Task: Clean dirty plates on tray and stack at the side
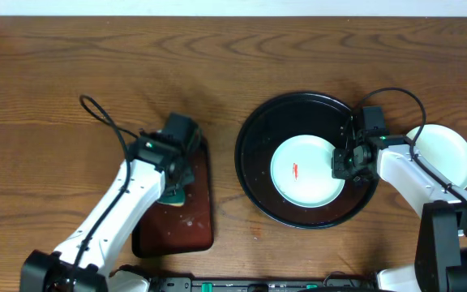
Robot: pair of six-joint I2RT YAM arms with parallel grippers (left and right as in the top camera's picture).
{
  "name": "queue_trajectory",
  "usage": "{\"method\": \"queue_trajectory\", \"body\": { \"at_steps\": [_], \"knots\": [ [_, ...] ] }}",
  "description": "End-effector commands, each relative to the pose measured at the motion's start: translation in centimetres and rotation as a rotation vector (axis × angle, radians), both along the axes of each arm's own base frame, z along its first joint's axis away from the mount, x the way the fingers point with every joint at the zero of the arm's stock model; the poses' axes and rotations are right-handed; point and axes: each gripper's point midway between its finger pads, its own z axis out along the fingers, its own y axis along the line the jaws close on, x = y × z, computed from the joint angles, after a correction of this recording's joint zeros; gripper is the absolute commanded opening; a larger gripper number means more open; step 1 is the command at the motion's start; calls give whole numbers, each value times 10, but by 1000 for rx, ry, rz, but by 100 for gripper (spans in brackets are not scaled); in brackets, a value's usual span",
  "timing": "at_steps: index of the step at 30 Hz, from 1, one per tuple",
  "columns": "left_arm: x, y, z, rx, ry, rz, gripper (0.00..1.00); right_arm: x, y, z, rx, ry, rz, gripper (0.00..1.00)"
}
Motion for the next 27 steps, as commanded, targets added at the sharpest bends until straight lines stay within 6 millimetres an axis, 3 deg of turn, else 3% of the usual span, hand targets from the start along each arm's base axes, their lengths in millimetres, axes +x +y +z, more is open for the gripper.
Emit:
{"method": "queue_trajectory", "body": {
  "at_steps": [1,8,12,16,23,27],
  "knots": [
    [-14,1,-27,-14,25,-9,8,-10,2,-14,5,52,6,1],
    [-26,1,-65,-34,40,-7,8,-11,2,-14,4,58,6,1],
    [-34,-11,-73,-108,101,-11,8,-13,2,-14,3,65,6,1],
    [-31,-27,-59,-230,134,9,8,-14,2,-15,3,70,6,1],
    [-15,-27,-14,-236,151,-20,8,-16,1,-15,2,76,6,1],
    [-14,-25,-13,-225,151,-33,8,-16,1,-15,2,76,6,1]
  ]
}}
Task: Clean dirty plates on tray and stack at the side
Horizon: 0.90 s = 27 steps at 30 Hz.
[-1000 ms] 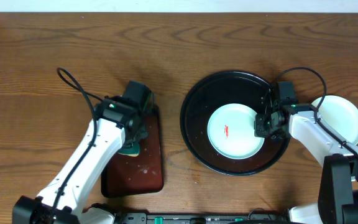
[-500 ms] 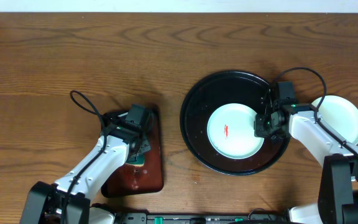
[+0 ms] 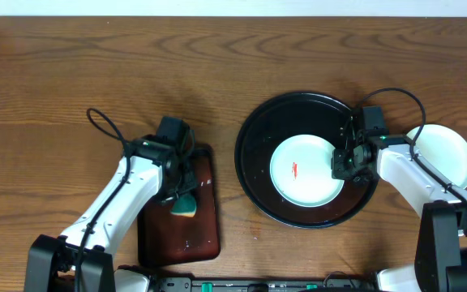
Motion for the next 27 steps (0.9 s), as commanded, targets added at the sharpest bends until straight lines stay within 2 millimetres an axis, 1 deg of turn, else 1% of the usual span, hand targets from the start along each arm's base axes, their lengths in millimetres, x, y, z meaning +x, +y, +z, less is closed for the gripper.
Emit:
{"method": "queue_trajectory", "body": {
  "at_steps": [1,5,7,9,12,14,16,20,22,24,26,27],
  "knots": [
    [2,1,1,2,0,-29,8,-13,1,-15,-4,63,5,1],
    [-4,14,-16,79,11,-29,8,-13,1,-15,-3,62,6,1],
    [-11,16,-29,83,33,-23,8,-13,1,-15,-3,63,6,1],
    [-19,18,-38,89,62,-17,8,-13,1,-15,-3,63,6,1],
    [-21,18,-38,91,77,-23,8,-13,2,-15,0,62,22,1],
    [-17,16,-28,82,75,-32,8,-12,7,-14,23,56,71,1],
    [-9,12,-11,69,68,-36,8,-12,13,-13,53,47,124,1],
    [11,-4,33,5,32,-93,8,-12,15,-13,63,47,120,1],
    [23,-19,58,-57,-5,-125,8,-10,15,-13,63,42,117,1],
    [33,-37,77,-124,-50,-156,8,-8,15,-12,64,34,107,1],
    [41,-61,89,-204,-98,-198,8,-7,15,-12,67,28,100,1],
    [45,-75,93,-245,-124,-225,8,-6,16,-12,69,25,100,1]
  ]
}}
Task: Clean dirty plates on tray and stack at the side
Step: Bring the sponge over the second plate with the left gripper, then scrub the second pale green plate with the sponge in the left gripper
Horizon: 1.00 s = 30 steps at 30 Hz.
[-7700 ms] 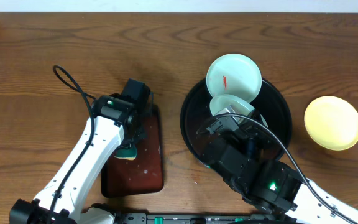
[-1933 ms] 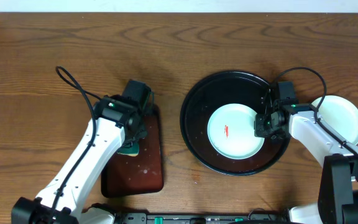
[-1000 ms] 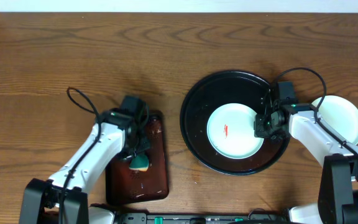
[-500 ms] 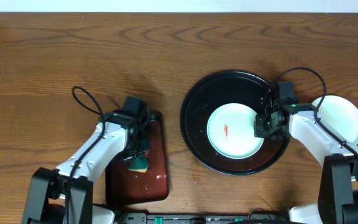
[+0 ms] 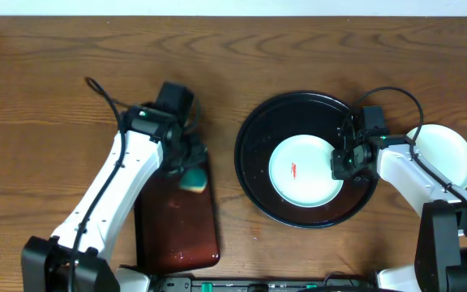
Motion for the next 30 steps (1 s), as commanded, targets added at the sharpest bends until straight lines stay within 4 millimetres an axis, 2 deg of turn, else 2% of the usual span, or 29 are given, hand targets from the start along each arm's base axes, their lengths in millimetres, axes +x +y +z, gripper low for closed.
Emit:
{"method": "queue_trajectory", "body": {
  "at_steps": [1,5,9,15,23,26,30],
  "knots": [
    [2,-50,19,-166,-52,-121,8,-8,13,-12,64,42,29,1],
    [8,-93,20,-215,-134,-207,8,-8,15,-13,73,36,44,1],
    [9,-137,12,-258,-190,-303,8,-8,15,-13,72,37,44,1],
    [8,-186,-20,-296,-155,-294,8,-11,15,-15,72,45,44,1],
    [-9,-223,-84,-286,-18,-207,8,-14,16,-16,71,52,48,1],
    [-19,-237,-101,-300,17,-223,9,-15,16,-17,70,54,48,1],
    [-29,-239,-127,-269,65,-237,9,-16,16,-17,70,58,47,1]
  ]
}}
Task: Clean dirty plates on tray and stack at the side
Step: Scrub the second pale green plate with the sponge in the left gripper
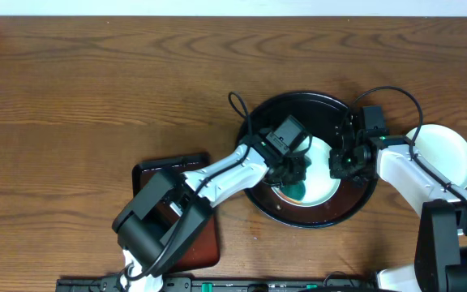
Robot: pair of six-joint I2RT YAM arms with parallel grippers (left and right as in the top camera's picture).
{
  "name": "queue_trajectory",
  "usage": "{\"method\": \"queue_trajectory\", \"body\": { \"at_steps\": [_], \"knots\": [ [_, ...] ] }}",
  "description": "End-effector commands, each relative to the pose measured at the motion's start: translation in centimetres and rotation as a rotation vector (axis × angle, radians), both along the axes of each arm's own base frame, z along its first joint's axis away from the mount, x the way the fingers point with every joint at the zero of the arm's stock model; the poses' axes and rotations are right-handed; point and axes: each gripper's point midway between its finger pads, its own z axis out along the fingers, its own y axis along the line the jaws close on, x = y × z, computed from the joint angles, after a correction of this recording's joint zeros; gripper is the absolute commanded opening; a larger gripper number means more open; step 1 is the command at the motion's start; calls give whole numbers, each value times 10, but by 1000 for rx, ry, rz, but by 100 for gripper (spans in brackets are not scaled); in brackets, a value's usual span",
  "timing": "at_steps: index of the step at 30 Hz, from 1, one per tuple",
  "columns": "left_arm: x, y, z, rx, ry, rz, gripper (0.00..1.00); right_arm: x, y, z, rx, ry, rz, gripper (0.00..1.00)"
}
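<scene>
A white dirty plate [321, 180] lies in the round black tray [254, 130]. My left gripper [297, 173] reaches over the plate's left half, shut on a green sponge [300, 191] that rests on the plate. The arm and sponge cover the plate's middle, so no stain shows. My right gripper [344, 162] is at the plate's right rim, its fingers shut on that edge. A clean white plate [451, 152] sits on the table to the right of the tray.
A dark brown rectangular tray [205, 243] lies at the front left, partly under the left arm. Cables loop over both arms. The table's far half is bare wood.
My left gripper with the sponge was over the brown tray's top end. It is now across the table on the white plate. The right gripper has stayed at the plate's rim.
The left gripper was down on the sponge in the brown tray, which shifted and turned under it across the earlier moments. Then the sponge was held at the tray's top end. Now it rests on the dirty plate, covering the red stain seen before.
</scene>
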Motion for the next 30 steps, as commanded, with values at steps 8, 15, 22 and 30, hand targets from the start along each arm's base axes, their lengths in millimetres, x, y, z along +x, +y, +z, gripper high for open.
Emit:
{"method": "queue_trajectory", "body": {
  "at_steps": [8,15,22,30],
  "knots": [
    [8,65,-45,272,89,129,7,-22,9,-17,32,82,35,1],
    [47,114,-21,445,0,182,8,-22,9,-17,30,80,41,1],
    [40,86,-28,375,-1,129,8,-21,8,-17,28,79,41,1],
    [1,-8,-31,96,45,-56,8,-22,8,-18,28,82,40,1]
  ]
}}
